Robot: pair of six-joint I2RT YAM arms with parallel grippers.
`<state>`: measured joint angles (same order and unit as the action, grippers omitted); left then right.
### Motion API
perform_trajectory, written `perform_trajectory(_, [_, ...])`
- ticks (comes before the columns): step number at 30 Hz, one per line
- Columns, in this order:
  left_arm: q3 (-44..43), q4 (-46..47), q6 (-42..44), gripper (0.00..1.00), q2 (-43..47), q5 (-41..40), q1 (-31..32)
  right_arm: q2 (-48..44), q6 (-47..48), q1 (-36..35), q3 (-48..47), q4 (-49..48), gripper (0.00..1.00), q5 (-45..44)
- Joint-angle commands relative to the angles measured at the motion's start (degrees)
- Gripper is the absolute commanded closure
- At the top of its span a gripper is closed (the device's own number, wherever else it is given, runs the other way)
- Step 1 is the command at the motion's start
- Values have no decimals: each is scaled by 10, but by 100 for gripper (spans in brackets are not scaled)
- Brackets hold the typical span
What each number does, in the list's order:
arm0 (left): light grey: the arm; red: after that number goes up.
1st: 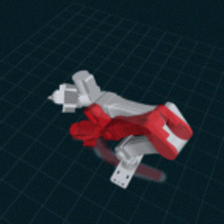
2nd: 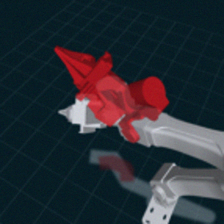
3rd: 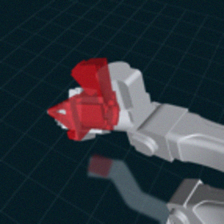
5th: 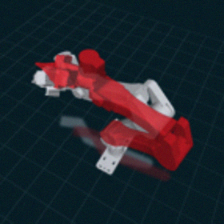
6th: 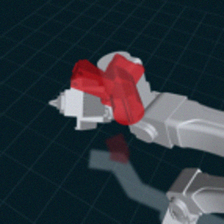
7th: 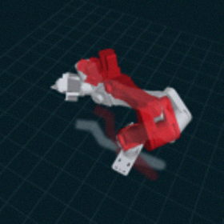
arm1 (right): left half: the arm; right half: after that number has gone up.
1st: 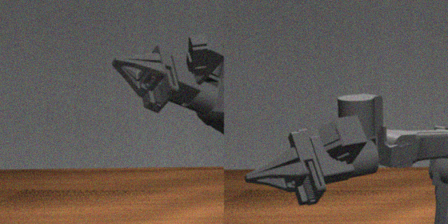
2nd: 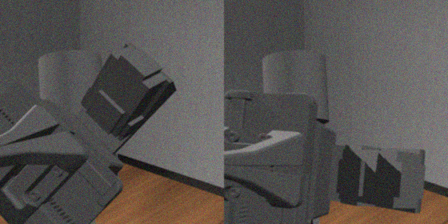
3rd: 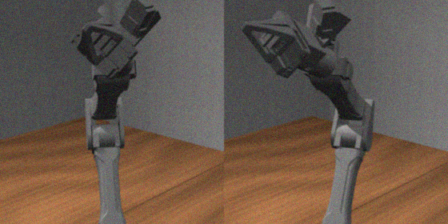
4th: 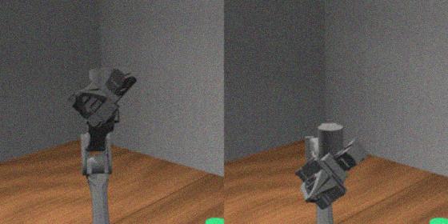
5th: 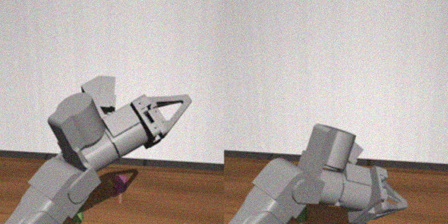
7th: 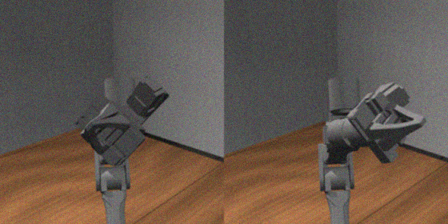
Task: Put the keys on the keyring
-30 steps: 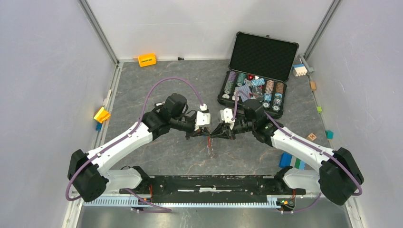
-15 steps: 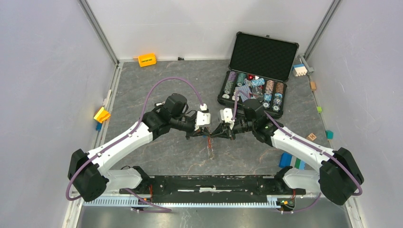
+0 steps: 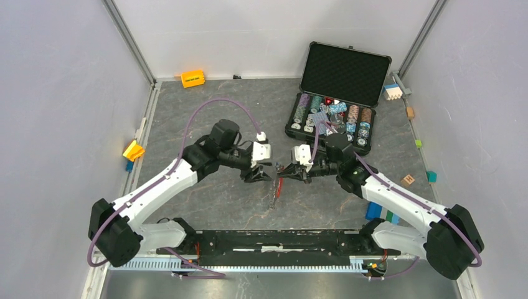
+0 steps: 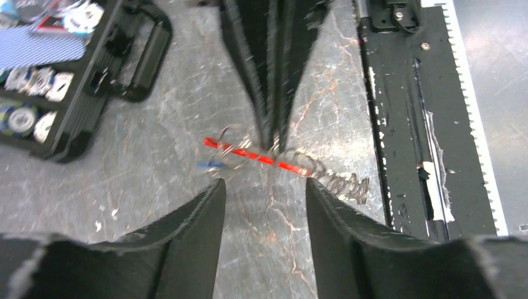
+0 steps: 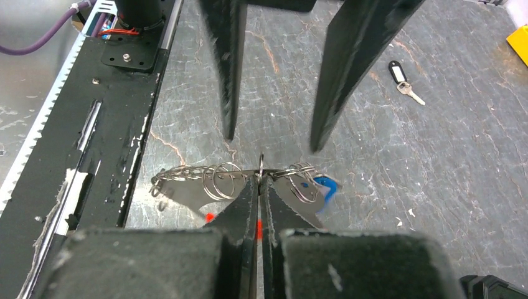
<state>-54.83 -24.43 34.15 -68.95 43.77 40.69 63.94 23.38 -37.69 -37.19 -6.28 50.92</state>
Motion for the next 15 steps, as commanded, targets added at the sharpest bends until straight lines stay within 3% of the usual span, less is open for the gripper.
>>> perform_trajectory(1, [-26, -8, 3, 39, 39, 34, -58, -17, -12, 9, 12, -55, 100, 1])
perform_trajectory(7, [-35, -63, 13, 34, 51, -14, -126, -23, -22, 20, 12, -56, 100, -9])
perform_trajectory(15, [-52, -118, 57, 30, -46, -235, -181, -25, -31, 27, 12, -56, 100, -13])
